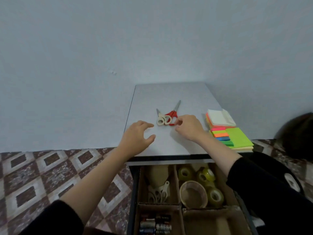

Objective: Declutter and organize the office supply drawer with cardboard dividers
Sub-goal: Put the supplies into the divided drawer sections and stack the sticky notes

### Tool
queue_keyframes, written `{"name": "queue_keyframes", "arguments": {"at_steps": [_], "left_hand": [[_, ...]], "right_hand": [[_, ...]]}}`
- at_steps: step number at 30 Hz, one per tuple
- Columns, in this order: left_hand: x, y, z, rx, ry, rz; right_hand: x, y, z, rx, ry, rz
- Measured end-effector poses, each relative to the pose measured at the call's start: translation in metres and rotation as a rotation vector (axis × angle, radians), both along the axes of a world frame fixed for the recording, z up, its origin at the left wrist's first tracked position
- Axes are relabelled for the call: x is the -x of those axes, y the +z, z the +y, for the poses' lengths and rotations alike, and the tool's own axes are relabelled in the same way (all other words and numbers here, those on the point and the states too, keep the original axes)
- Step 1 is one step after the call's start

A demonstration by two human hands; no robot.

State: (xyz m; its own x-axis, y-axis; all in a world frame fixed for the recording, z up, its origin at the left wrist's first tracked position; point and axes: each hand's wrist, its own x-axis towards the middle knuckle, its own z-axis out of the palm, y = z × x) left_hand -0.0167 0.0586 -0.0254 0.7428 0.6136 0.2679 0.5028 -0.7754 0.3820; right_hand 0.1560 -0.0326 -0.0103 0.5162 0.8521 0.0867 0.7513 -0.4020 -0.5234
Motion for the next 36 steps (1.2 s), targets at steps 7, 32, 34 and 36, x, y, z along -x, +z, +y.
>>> {"name": "queue_keyframes", "arguments": {"at_steps": [7, 32, 34, 36], "left_hand": [[-0.039, -0.01, 0.027, 0.047, -0.005, 0.235], [-0.03, -0.02, 0.037, -0.012, 0.075, 0.155], [-0.034, -0.018, 0.036, -0.022, 0.089, 0.15], [-0.038, -0.017, 0.036, -0.018, 0.094, 0.134]], "right_hand": [[-0.013, -0.01, 0.015, 0.138, 0.014, -0.023], [-0.018, -0.014, 0.031, 0.219, -0.167, -0.132], [-0.017, -0.015, 0.034, 0.24, -0.174, -0.155], [-0.018, -0.015, 0.037, 0.249, -0.178, -0.154]]}}
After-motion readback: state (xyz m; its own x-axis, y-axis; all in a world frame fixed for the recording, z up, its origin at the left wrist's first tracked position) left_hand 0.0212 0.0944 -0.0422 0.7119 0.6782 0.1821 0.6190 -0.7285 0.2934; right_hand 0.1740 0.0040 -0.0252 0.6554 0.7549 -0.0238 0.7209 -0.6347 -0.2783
